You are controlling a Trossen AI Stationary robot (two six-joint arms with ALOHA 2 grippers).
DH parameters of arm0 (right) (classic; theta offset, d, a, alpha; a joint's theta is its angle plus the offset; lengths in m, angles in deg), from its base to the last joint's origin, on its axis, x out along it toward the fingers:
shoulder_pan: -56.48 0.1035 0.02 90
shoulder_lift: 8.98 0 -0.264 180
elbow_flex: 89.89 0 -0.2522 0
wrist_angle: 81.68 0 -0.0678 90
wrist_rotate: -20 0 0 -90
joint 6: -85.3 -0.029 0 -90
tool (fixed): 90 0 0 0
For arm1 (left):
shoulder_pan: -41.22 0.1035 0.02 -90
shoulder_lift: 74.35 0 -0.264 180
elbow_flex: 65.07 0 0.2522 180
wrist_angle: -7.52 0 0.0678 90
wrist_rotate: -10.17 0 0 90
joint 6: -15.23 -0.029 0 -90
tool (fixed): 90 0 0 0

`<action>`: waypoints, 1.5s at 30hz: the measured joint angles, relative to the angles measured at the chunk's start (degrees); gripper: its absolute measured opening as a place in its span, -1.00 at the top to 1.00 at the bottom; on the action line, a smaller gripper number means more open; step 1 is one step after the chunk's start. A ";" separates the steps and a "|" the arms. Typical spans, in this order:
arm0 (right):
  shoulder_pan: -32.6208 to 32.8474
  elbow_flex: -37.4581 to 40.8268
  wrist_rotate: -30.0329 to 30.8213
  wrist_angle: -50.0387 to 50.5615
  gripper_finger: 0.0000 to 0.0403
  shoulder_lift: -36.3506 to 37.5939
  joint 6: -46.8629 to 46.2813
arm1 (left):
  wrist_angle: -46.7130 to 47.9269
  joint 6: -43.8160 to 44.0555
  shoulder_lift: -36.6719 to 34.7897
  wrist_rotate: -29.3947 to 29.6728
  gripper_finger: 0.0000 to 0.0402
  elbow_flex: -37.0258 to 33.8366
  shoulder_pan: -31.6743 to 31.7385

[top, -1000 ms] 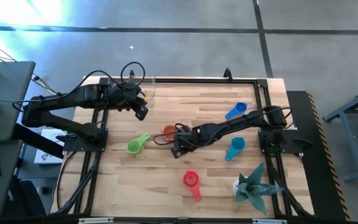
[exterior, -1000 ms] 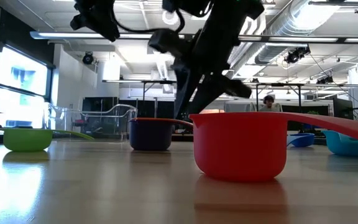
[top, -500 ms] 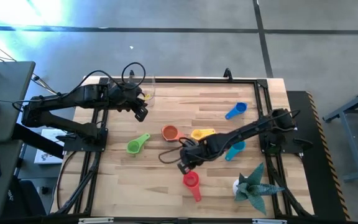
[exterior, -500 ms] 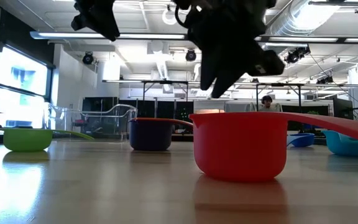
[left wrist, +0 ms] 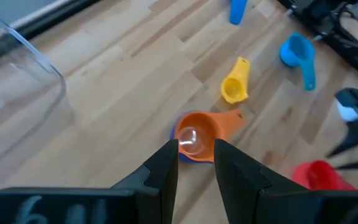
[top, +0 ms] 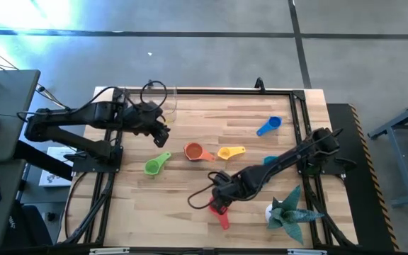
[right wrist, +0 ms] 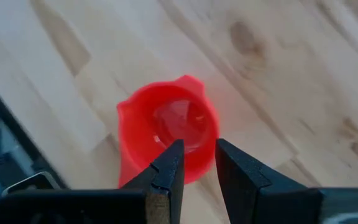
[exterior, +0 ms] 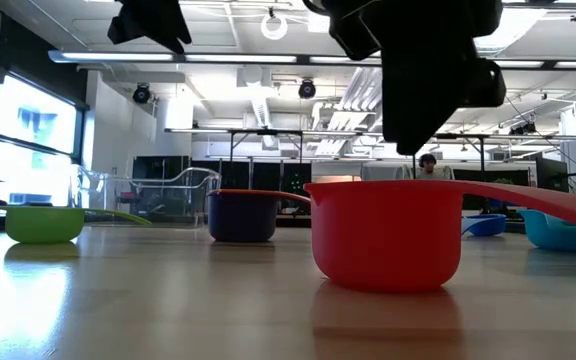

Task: Nest measuring cups in basket
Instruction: Stack the red measuring cup on top of the orange measuring cup

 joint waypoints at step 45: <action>-4.52 1.22 -6.79 -1.21 0.98 -4.41 5.77 | -0.14 9.09 0.09 6.20 0.54 0.00 -16.39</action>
